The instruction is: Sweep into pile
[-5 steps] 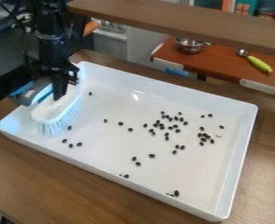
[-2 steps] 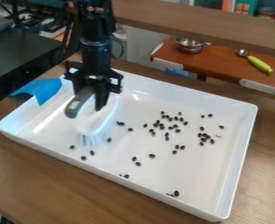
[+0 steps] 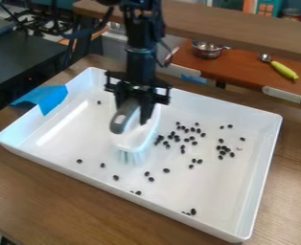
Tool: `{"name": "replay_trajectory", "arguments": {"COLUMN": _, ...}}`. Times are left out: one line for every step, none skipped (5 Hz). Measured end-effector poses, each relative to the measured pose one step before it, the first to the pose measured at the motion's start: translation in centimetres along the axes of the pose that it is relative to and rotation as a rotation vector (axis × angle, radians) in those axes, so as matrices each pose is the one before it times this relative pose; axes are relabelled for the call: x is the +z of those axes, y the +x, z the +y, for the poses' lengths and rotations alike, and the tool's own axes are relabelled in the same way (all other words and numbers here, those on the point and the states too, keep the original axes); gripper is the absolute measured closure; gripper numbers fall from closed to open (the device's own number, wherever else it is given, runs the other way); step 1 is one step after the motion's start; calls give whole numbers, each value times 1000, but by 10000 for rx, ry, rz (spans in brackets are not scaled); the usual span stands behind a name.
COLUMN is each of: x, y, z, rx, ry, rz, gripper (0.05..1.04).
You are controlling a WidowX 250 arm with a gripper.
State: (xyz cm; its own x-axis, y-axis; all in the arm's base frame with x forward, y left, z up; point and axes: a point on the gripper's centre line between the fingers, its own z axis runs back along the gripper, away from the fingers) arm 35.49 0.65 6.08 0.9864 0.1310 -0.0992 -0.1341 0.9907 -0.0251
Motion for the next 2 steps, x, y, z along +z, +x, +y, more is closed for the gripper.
{"name": "replay_trajectory", "arguments": {"x": 155, "y": 0, "z": -2870, "rx": -19, "ry": -361, "rz": 196, "gripper": 593}}
{"name": "replay_trajectory", "arguments": {"x": 13, "y": 102, "z": -2851, "rx": -30, "ry": -352, "rz": 235, "gripper": 593}}
